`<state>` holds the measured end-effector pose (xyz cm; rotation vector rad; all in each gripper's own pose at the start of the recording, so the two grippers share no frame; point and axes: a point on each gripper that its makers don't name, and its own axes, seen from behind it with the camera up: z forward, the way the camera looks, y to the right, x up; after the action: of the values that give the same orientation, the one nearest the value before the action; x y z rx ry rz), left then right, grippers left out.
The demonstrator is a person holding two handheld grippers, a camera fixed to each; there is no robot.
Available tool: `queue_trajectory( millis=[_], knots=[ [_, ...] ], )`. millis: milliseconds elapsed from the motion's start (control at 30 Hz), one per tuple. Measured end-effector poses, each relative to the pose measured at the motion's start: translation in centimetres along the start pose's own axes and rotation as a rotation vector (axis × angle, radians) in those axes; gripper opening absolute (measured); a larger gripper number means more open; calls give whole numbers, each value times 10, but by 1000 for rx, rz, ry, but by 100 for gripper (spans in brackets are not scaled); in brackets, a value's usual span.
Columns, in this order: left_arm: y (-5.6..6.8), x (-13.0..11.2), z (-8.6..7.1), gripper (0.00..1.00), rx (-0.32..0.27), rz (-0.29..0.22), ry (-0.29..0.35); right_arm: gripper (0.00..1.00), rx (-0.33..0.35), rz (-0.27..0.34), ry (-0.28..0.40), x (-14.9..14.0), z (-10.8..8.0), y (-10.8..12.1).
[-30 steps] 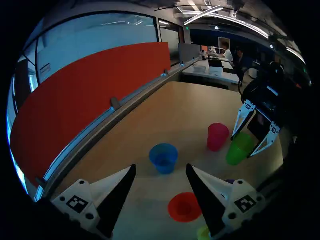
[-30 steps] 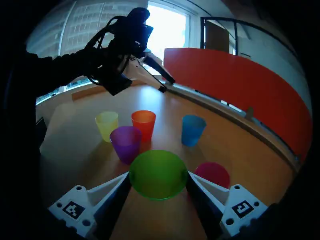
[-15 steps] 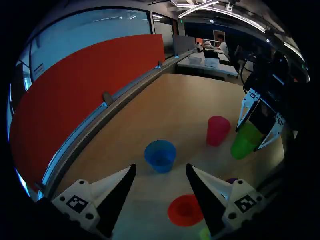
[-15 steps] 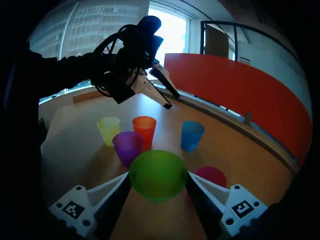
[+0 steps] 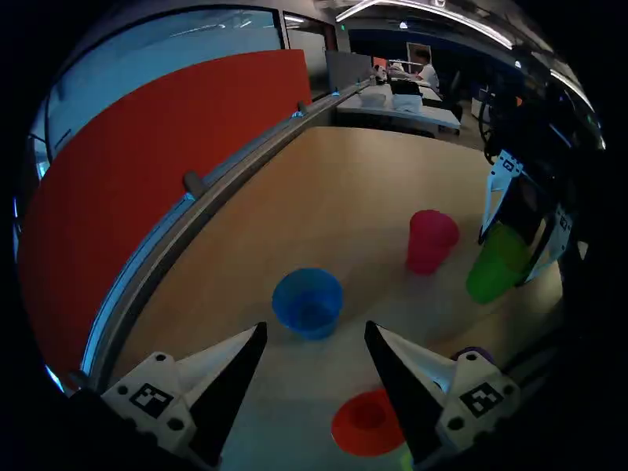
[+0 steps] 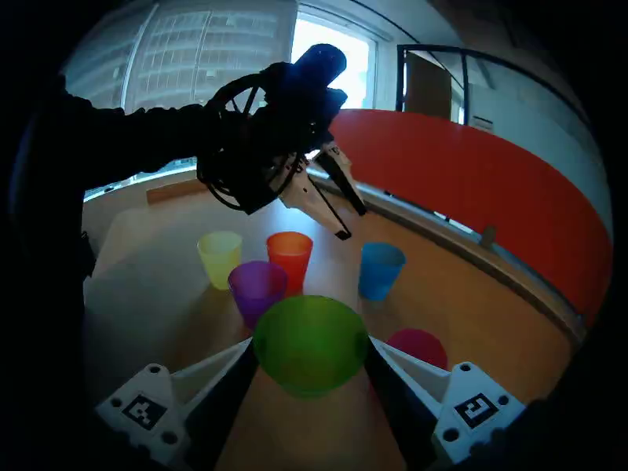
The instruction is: Pour water
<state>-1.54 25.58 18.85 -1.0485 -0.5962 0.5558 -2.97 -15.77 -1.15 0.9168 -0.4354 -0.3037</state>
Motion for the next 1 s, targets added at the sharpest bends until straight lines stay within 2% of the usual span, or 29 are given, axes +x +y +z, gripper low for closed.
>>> queue_trajectory(
  millis=[300, 1000],
  knots=[
    [-1, -3, 17, 92, -6, 25, -38, 92, 4, 4, 0, -2, -2, -1],
    [-6, -6, 48, 92, -27, 28, -97, 92, 11, 18, 4, -8, -3, -2]
  ],
)
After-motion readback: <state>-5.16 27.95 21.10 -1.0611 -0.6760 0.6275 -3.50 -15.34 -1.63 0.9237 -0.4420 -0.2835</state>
